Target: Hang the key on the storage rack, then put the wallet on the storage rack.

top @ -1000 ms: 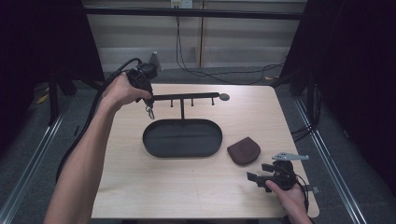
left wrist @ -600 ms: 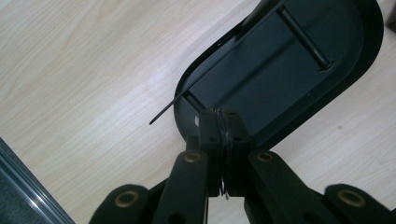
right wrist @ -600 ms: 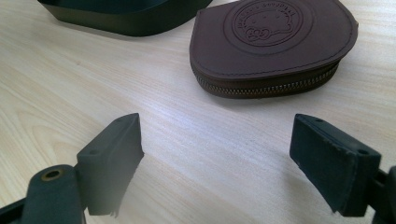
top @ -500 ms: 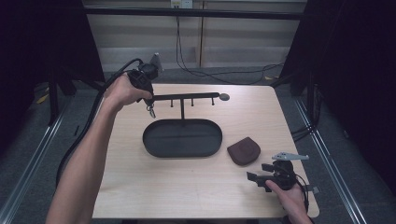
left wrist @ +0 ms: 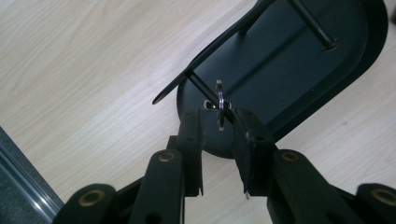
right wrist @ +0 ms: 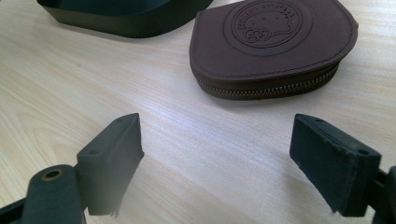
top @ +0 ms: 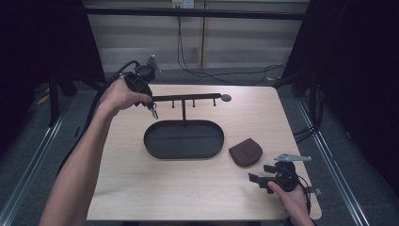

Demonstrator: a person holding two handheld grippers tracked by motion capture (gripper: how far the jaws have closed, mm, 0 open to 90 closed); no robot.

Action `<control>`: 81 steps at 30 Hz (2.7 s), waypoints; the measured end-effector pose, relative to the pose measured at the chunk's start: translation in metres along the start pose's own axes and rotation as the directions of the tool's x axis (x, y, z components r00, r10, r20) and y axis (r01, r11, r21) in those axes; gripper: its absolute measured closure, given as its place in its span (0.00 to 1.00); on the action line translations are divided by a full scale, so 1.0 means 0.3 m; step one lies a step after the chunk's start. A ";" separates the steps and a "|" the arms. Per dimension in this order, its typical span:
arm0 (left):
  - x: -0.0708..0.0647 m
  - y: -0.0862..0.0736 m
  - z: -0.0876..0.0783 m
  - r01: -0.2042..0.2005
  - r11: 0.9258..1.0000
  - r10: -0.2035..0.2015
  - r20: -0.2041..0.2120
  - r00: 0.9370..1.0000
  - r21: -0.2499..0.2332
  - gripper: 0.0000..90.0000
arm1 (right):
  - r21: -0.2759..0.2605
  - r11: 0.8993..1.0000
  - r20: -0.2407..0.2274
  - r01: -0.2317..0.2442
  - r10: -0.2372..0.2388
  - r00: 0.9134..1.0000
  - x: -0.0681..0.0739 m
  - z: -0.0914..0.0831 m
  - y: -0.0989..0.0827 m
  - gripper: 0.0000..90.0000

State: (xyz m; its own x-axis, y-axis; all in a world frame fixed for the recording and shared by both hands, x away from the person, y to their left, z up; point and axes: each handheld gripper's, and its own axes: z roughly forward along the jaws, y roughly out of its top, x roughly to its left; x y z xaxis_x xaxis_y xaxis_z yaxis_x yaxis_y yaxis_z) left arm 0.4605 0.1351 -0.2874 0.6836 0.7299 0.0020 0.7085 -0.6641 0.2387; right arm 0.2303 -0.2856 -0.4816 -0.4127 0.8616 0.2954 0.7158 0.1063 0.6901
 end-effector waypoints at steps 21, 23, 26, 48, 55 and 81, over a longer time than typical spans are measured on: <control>0.050 -0.195 0.007 0.088 0.985 -0.080 0.062 0.995 -0.146 0.44 | 0.010 1.000 -0.001 0.002 -0.002 1.000 0.002 0.002 0.001 0.18; 0.065 -0.227 0.015 0.108 0.980 -0.099 0.062 0.993 -0.167 0.42 | 0.013 1.000 -0.001 0.005 -0.005 1.000 0.003 0.003 0.001 0.18; 0.074 -0.258 0.019 0.129 0.972 -0.116 0.074 0.990 -0.198 0.38 | 0.006 1.000 0.001 0.004 -0.004 1.000 0.002 0.000 0.001 0.18; 0.111 -0.517 0.132 0.232 0.885 -0.185 0.154 0.971 -0.404 0.21 | -0.003 1.000 0.002 -0.013 0.013 1.000 -0.011 -0.002 0.006 0.20; 0.095 -0.596 0.175 0.256 0.862 -0.219 0.135 0.966 -0.438 0.19 | -0.003 1.000 0.002 -0.014 0.014 1.000 -0.011 -0.002 0.007 0.20; -0.133 -0.891 0.349 0.220 0.826 -0.223 0.059 0.973 -0.519 0.20 | -0.055 0.996 -0.024 -0.067 0.066 0.998 -0.013 -0.033 0.044 0.20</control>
State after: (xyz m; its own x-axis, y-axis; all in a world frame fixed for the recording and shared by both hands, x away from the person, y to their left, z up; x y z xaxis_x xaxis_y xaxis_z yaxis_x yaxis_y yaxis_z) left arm 0.2621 0.2666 -0.4529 0.5179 0.8485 -0.1087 0.6445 -0.3034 0.7018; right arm 0.2357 -0.2926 -0.4671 -0.3780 0.8545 0.3562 0.7097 0.0203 0.7042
